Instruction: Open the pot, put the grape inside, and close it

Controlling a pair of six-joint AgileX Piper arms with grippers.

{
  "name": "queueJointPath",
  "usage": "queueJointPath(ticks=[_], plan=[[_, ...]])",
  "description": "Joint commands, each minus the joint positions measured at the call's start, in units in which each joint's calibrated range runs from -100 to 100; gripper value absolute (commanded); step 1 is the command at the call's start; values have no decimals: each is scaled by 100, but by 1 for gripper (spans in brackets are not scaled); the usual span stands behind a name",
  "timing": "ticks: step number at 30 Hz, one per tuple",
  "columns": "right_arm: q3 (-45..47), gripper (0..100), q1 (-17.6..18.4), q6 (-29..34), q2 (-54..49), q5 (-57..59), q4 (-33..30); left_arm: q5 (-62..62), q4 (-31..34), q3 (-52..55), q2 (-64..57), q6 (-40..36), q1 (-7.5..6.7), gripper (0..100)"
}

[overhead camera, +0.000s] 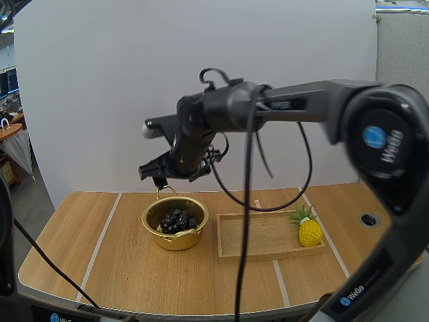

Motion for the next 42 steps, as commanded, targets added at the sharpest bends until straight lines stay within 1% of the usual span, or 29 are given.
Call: queueJointPath(ticks=[1,5,16,23,24,25,26,28,30,35,42], plan=[[30,100,-16,37,-777,682,56,-308,-3,-54,-40,-44,-11,0],[103,100,-16,13,-1197,1172,139,-308,-3,-54,-40,-44,-11,0],[1107,100,-16,-172,-2395,1190,203,-308,-3,-54,-40,-44,-11,0],[1311,100,-16,-294,-2629,1211,302,-308,-3,-54,-40,-44,-11,0],[1311,93,-16,-345,-2629,1226,371,-308,-3,-54,-40,-44,-11,0],[1311,73,-16,-440,-2629,1226,506,-308,-3,-54,-40,-44,-11,0],[1311,51,-16,-519,-2629,1248,634,-308,-3,-54,-40,-44,-11,0],[1311,0,-16,-681,-2629,1250,883,-308,-3,-54,-40,-44,-11,0],[1311,0,-16,-728,-2629,1250,988,-308,-3,-54,-40,-44,-11,0],[1311,0,-16,-728,-2603,1250,996,-308,-3,-54,-40,-44,-11,0],[1311,0,-16,-776,-2014,992,996,-308,-3,-54,-40,-44,-11,0]])
